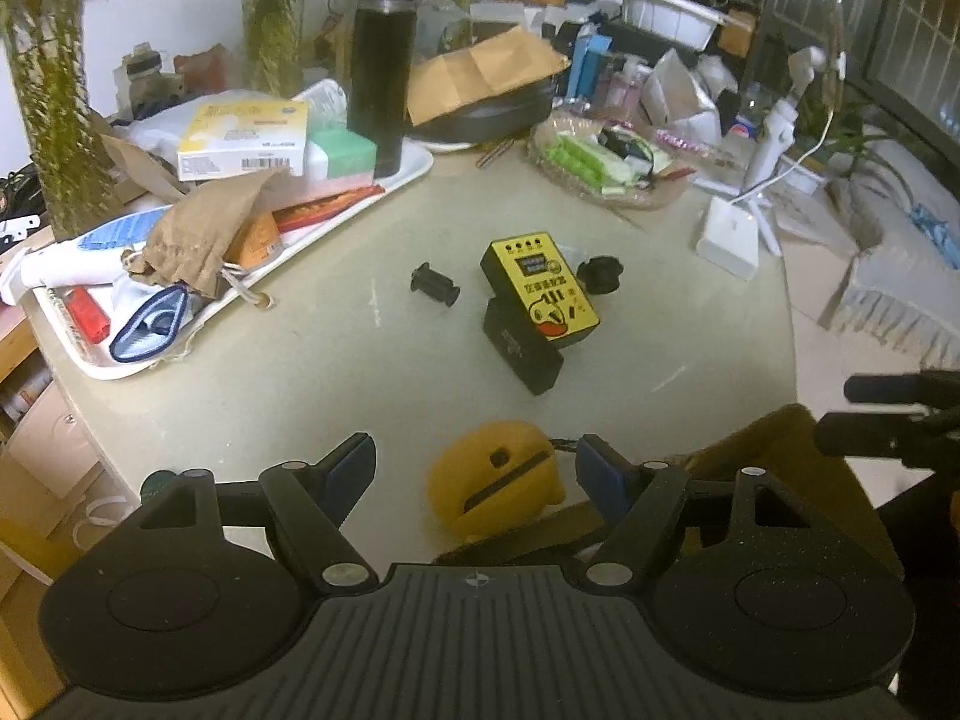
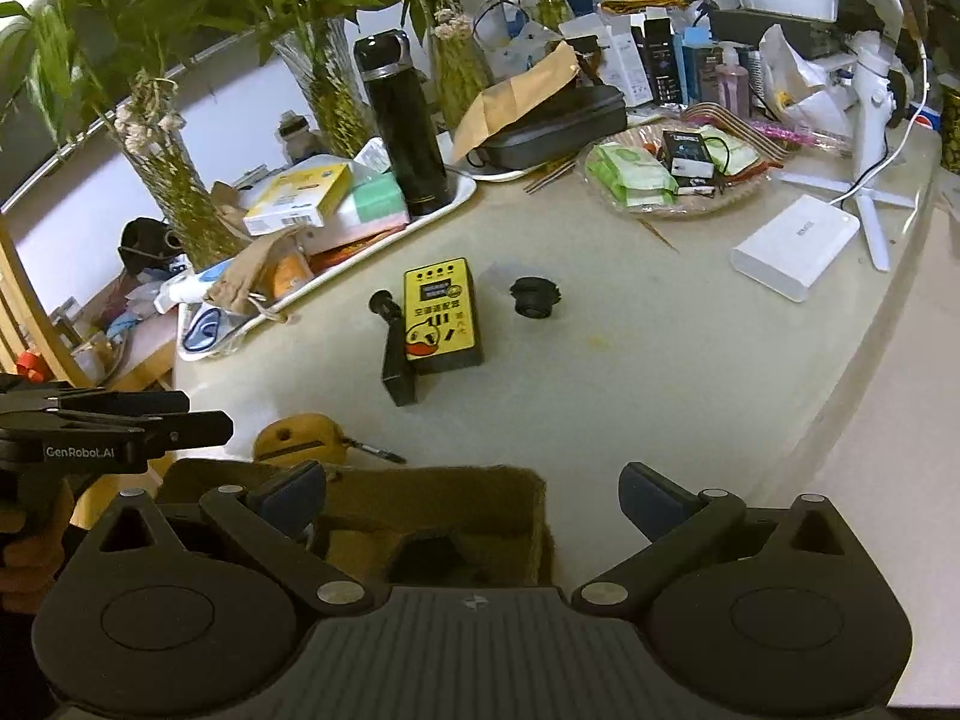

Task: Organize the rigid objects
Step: 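Move the left tool to the yellow tape measure while the right tool heads to the small black adapter, then grasp the yellow tape measure with the left tool while the right tool approaches the small black adapter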

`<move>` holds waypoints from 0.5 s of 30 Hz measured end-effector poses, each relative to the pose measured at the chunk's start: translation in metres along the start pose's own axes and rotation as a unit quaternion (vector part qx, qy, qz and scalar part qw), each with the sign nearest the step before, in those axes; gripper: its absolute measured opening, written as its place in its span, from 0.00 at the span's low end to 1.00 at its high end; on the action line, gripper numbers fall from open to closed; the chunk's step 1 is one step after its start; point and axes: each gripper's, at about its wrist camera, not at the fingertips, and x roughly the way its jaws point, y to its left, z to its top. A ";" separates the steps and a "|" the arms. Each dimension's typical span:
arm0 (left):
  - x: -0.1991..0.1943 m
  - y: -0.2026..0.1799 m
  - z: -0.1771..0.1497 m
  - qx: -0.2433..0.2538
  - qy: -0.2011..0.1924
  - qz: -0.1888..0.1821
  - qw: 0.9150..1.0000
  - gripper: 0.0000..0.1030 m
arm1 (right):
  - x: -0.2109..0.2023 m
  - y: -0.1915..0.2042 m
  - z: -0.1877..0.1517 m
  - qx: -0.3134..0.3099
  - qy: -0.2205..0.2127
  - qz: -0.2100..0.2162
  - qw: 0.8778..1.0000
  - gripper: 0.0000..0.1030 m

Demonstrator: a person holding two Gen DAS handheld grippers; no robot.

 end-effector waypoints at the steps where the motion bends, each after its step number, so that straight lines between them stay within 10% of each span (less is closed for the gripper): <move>1: 0.002 0.000 0.001 0.001 0.003 0.000 1.000 0.71 | 0.002 0.000 0.002 -0.004 0.000 -0.002 1.000 1.00; 15: 0.052 0.006 0.018 0.001 0.084 -0.022 0.996 0.71 | 0.047 -0.002 0.040 -0.067 0.000 -0.017 0.998 1.00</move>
